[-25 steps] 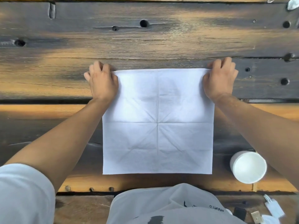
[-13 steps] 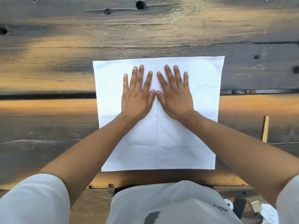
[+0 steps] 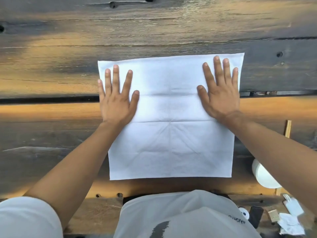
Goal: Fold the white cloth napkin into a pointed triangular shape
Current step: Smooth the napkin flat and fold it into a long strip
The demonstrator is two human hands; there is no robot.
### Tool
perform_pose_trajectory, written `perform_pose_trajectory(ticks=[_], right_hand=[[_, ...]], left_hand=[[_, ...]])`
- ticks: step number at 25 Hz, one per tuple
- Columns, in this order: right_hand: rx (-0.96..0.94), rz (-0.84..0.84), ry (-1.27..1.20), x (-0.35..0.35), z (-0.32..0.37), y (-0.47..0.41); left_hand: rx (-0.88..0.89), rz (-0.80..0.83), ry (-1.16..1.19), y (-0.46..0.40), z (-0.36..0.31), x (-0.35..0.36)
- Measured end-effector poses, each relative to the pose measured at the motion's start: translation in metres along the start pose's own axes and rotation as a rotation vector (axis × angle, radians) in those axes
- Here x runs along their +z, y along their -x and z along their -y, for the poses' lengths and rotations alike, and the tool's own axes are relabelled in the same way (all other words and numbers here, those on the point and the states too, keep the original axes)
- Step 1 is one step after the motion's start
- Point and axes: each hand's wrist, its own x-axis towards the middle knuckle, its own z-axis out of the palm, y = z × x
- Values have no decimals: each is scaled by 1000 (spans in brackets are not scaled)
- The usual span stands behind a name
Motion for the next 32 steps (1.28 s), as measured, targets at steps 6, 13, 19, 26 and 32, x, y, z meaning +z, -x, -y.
perform_pose_trajectory(ticks=[6,13,19,26,32], right_hand=[[-72,-27,-43,-5,34,1],[-148,-16,-26,24,64,48],[32,-8,-64,12,3,50],[-204,-20,-124,22,81,81],[-126,-55,-37,39,64,100]], left_hand=[[32,-41,21,11,-33,2],[175,-43,-18,58,-52,28],[23,12,-24,64,11,19],[242,-38,28,85,-62,29],[188,-85,7,97,-56,44]])
